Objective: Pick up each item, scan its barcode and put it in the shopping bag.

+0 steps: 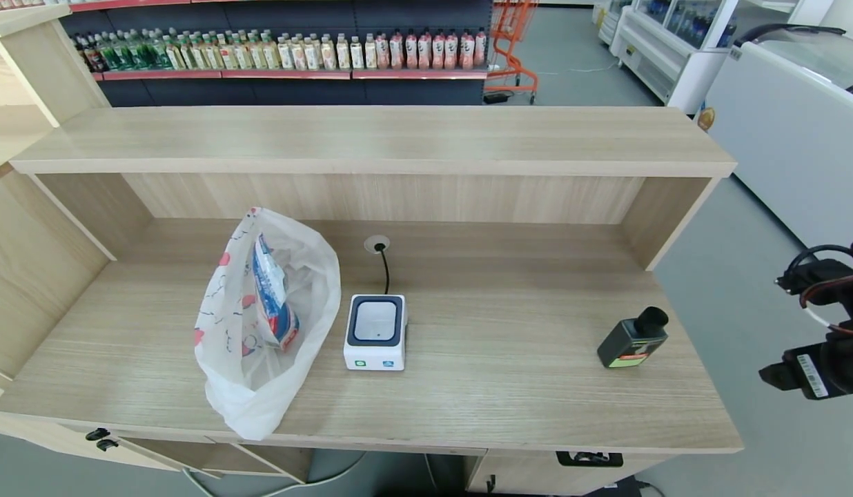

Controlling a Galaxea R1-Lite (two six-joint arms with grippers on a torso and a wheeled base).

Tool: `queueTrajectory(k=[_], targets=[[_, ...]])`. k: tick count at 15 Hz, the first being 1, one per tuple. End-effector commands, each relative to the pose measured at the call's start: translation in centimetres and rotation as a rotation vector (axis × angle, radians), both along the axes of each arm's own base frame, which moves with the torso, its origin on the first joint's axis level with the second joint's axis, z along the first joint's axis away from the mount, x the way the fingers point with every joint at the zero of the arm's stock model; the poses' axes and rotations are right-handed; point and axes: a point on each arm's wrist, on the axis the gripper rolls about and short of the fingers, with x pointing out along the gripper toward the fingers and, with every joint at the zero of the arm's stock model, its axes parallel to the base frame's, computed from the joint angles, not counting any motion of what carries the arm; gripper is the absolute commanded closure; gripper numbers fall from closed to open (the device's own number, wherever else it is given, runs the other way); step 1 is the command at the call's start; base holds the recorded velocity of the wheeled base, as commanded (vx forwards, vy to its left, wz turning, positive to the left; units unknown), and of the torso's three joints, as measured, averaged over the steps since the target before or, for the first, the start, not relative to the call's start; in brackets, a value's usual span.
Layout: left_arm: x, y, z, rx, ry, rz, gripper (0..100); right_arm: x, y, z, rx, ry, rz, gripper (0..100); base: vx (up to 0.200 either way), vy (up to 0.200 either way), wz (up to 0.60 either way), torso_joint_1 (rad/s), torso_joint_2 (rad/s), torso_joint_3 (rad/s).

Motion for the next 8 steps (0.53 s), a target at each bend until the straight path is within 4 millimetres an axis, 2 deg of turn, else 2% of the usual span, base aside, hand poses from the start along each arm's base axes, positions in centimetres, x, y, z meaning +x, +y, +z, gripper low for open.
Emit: queueTrajectory(k=[1, 8], targets=[[0.0, 0.0, 0.0, 0.0, 0.0, 0.0, 0, 1.5, -0.1, -1.6, 0.0, 0.057, 0.016, 0, 0.0, 0.0, 0.0, 0.0, 0.0, 0.0], [0.0, 0.0, 0.0, 0.0, 0.0, 0.0, 0, 4.3, 0.9, -2.6, 0.061, 0.0, 0.18, 0, 0.0, 0.0, 0.0, 0.0, 0.0, 0.0]])
